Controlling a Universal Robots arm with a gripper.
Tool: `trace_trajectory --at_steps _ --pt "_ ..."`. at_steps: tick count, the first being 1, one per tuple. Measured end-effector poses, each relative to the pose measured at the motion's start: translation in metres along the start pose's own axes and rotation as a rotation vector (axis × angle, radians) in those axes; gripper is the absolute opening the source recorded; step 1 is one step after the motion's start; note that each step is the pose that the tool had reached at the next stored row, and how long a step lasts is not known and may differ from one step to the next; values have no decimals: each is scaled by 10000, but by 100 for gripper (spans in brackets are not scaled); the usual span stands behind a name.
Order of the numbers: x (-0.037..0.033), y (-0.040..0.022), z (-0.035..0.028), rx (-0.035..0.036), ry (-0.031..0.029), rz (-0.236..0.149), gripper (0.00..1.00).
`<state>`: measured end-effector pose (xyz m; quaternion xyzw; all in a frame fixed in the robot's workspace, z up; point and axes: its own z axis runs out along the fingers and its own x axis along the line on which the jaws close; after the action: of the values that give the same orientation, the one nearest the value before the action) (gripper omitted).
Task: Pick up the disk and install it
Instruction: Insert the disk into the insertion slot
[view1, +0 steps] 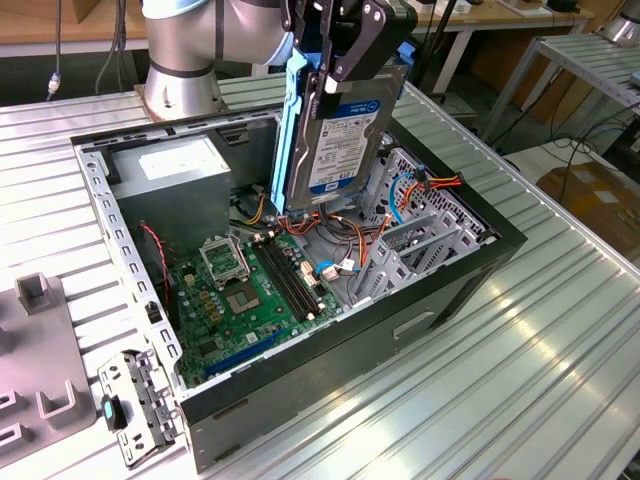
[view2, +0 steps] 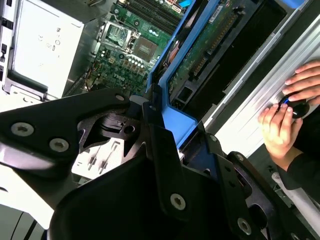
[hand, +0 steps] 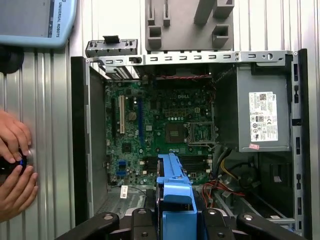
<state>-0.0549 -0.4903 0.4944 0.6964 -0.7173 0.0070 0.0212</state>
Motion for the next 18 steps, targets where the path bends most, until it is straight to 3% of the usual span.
trace_trajectory --at_steps 12,18 --pt "4 -10 0 0 -1 -2 37" --pt "81 -12 3 1 1 -1 37"
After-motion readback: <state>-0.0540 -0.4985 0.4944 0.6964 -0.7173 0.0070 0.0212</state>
